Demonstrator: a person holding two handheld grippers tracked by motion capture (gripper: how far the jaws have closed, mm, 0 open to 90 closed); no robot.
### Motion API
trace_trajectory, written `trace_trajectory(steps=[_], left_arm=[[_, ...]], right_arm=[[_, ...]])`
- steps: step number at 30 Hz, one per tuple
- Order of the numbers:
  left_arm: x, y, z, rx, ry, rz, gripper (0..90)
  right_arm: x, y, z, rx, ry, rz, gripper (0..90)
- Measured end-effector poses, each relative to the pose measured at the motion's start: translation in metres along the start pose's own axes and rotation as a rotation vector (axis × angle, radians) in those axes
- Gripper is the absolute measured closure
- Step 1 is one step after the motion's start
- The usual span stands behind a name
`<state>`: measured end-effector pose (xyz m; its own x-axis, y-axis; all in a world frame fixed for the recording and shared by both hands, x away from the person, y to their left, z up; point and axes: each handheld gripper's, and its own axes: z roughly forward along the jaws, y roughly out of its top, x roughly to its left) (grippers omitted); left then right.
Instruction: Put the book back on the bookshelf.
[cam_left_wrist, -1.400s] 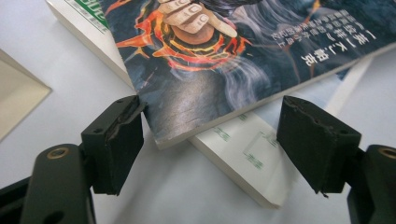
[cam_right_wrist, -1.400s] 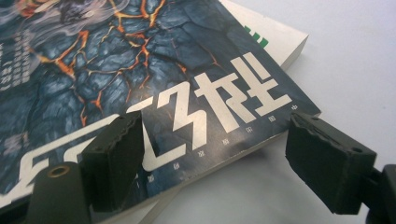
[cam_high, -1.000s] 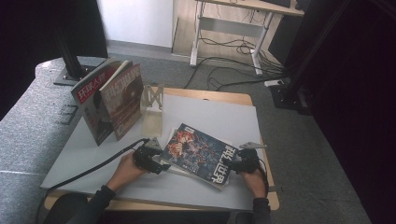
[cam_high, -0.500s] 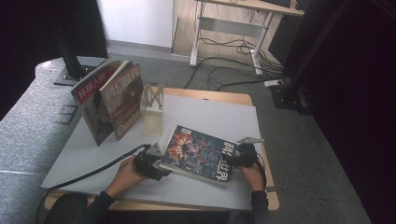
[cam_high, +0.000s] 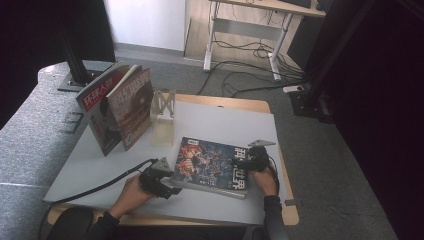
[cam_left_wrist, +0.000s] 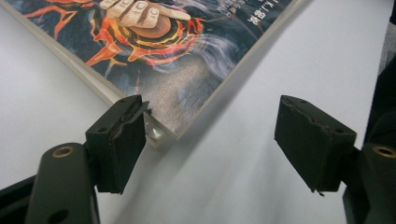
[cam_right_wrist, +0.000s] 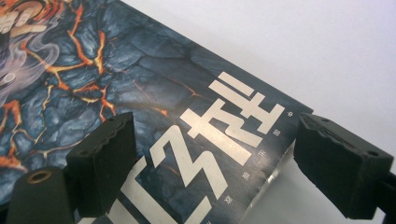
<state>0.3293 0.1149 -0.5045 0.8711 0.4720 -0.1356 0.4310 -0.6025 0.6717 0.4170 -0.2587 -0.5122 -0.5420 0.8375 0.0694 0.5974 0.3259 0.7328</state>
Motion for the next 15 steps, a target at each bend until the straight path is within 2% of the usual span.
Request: trace_trajectory(steps=[2,8,12,15], left_arm=[[-0.003,-0.001,-0.001,0.007,0.006,0.01,24.7],[-0.013,-0.005,0.0,0.008,-0.034,0.013,24.6],[-0.013,-0.005,-0.001,0.003,-0.048,0.023,24.8],[-0.01,-0.003,-0.005,0.001,-0.058,0.026,25.0]], right_arm=[[0.0,0.002,0.003,-0.002,0.001,-0.002,12.7],[0.004,0.01,0.012,-0.005,-0.005,-0.009,11.8],[0.004,0.012,0.015,-0.022,-0.009,-0.011,11.9],[0.006,0.011,0.011,-0.03,-0.008,-0.018,13.5]])
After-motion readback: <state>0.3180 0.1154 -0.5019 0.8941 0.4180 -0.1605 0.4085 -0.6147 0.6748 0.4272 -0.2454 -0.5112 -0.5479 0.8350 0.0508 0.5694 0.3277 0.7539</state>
